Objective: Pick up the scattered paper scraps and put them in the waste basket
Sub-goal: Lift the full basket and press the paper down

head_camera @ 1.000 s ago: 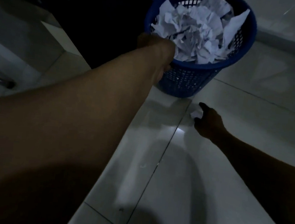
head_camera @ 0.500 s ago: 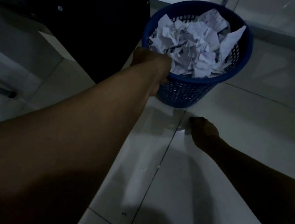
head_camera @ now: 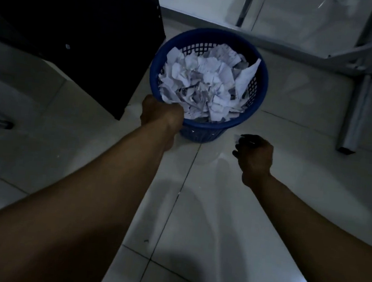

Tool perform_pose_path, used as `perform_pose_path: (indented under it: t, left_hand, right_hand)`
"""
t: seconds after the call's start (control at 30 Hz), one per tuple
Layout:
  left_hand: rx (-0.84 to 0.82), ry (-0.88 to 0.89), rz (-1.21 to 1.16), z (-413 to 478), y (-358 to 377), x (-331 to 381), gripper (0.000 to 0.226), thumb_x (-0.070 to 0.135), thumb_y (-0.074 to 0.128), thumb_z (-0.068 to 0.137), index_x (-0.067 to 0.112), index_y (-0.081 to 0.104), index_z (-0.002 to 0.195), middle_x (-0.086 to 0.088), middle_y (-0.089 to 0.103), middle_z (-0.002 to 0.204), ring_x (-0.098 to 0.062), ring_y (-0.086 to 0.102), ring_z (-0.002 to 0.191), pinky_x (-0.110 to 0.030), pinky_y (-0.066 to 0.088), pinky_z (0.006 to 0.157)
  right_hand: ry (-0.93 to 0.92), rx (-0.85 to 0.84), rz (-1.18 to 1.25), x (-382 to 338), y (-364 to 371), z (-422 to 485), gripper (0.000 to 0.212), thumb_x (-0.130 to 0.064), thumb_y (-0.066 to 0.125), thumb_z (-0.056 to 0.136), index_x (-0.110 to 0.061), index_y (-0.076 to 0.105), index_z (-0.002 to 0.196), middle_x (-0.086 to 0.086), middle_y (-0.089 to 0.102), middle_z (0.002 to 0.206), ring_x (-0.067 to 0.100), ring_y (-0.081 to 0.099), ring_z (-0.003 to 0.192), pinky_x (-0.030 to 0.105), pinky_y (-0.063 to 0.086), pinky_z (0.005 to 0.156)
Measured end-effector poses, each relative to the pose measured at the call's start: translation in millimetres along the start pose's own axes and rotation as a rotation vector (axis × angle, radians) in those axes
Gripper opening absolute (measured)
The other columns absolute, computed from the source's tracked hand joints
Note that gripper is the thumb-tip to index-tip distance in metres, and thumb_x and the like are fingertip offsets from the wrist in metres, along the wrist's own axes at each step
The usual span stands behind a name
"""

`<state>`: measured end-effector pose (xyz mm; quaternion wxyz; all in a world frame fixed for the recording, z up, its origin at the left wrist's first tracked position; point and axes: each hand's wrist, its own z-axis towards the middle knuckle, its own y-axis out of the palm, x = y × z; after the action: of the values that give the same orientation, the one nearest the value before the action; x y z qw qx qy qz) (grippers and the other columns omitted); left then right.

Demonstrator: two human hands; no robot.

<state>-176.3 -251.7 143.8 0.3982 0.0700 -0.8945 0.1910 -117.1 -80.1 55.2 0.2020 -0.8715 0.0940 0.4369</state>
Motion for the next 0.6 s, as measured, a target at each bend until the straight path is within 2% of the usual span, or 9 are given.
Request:
perform_pose_path:
  t: [0.07,0.17,0.3,0.43,0.6]
  left_hand:
    - [0.000,-0.026,-0.010,-14.3,-2.8,5.4,0.054,0.021,0.064,0.062,0.017,0.059,0.116,-0.006,0.068,0.107,-0.026,0.068,0.089,-0.046,0.058,0.083]
    - [0.019,-0.055,-0.012,-35.1,-6.5,12.6,0.051,0.017,0.067,0.069,0.016,0.057,0.119,-0.007,0.067,0.109,-0.027,0.067,0.090,-0.047,0.057,0.083]
    - [0.074,-0.071,0.013,-72.0,-9.8,28.3,0.044,0.009,0.066,0.078,0.014,0.054,0.120,-0.009,0.065,0.114,-0.030,0.066,0.094,-0.046,0.057,0.086]
    - [0.062,-0.094,0.017,-105.1,-11.3,36.0,0.045,0.006,0.064,0.078,0.015,0.053,0.120,-0.010,0.064,0.114,-0.030,0.066,0.093,-0.046,0.057,0.085]
    - [0.028,-0.071,0.057,-149.1,-12.7,45.5,0.038,0.006,0.059,0.080,0.012,0.054,0.117,-0.012,0.064,0.110,-0.032,0.065,0.093,-0.047,0.056,0.087]
  right_hand:
    - [0.035,0.106,0.193,-30.9,-15.2,-20.9,0.015,-0.010,0.059,0.091,-0.016,0.066,0.079,0.009,0.069,0.087,0.022,0.064,0.076,0.039,0.057,0.077]
    - [0.003,0.246,0.279,-68.3,-34.9,-46.8,0.010,-0.017,0.059,0.090,-0.020,0.066,0.084,0.000,0.066,0.079,0.012,0.061,0.066,0.035,0.058,0.073]
    - [-0.139,0.342,0.192,-107.4,-58.4,-79.3,0.009,-0.023,0.057,0.090,-0.025,0.066,0.089,-0.005,0.070,0.086,0.012,0.067,0.079,0.040,0.058,0.081]
    - [-0.305,0.211,0.057,-142.1,-75.5,-114.5,0.010,-0.024,0.057,0.092,-0.022,0.065,0.097,-0.007,0.070,0.091,0.006,0.067,0.084,0.027,0.056,0.079]
    - [-0.424,0.047,-0.257,-169.5,-95.5,-140.3,0.012,-0.028,0.055,0.094,-0.024,0.064,0.100,-0.009,0.068,0.095,0.004,0.063,0.087,0.020,0.050,0.076]
